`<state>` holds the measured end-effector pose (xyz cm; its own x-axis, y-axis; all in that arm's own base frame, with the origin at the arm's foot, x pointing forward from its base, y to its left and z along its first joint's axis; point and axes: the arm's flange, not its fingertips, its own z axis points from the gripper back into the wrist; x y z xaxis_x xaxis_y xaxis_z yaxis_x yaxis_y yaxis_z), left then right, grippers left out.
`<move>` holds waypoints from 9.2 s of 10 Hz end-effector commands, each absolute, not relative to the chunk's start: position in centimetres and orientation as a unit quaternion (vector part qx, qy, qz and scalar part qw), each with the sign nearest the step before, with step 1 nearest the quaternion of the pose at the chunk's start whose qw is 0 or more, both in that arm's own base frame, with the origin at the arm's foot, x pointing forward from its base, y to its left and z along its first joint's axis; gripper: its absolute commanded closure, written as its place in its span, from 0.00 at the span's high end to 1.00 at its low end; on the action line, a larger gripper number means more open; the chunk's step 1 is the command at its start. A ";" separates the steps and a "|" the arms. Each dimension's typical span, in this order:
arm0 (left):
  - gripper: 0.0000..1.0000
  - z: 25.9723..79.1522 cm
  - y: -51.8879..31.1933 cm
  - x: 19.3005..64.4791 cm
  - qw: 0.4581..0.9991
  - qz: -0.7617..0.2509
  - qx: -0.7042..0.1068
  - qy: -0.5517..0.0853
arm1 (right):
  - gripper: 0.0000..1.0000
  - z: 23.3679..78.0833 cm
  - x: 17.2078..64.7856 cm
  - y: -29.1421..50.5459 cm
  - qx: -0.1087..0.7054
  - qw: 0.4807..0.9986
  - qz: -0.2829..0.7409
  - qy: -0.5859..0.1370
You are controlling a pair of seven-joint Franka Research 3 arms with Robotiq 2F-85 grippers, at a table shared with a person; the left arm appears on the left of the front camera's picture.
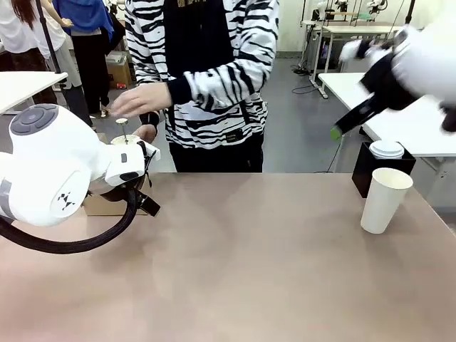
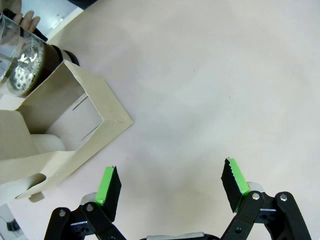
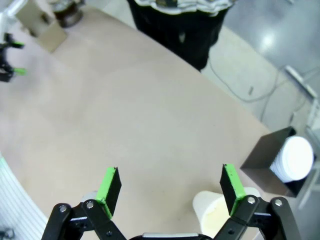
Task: Pour a drink into a cup and package it in a carrier.
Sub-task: Pick up the 600 ml Paper Cup and place it in the middle top area of the table, then when a person places the Paper Cup Lid on the 600 ml Paper Cup , lift the 600 ml Paper Cup.
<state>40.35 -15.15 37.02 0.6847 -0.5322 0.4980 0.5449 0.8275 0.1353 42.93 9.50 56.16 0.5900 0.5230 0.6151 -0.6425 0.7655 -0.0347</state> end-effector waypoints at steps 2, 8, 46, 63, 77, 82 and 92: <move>1.00 37.0 -15.2 40.3 0.918 -0.294 -0.012 -0.268 | 1.00 56.2 41.7 -3.6 0.208 0.818 0.414 -0.341; 1.00 37.0 -15.2 40.3 0.918 -0.294 -0.012 -0.268 | 1.00 52.8 39.0 -10.9 0.229 0.766 0.423 -0.425; 1.00 37.0 -15.2 40.3 0.918 -0.294 -0.012 -0.268 | 1.00 21.9 47.0 -9.7 0.426 0.620 0.348 -0.560; 1.00 37.0 -15.2 40.3 0.918 -0.294 -0.012 -0.268 | 0.80 25.5 61.3 11.3 0.415 0.609 0.321 -0.595; 1.00 37.0 -15.2 40.3 0.918 -0.294 -0.012 -0.268 | 0.80 23.2 62.5 11.6 0.428 0.609 0.322 -0.585; 1.00 37.0 -15.2 40.3 0.918 -0.294 -0.012 -0.268 | 0.80 23.2 62.5 11.6 0.428 0.609 0.322 -0.585; 1.00 37.0 -15.2 40.3 0.918 -0.294 -0.012 -0.268 | 0.80 23.2 62.5 11.6 0.428 0.609 0.322 -0.585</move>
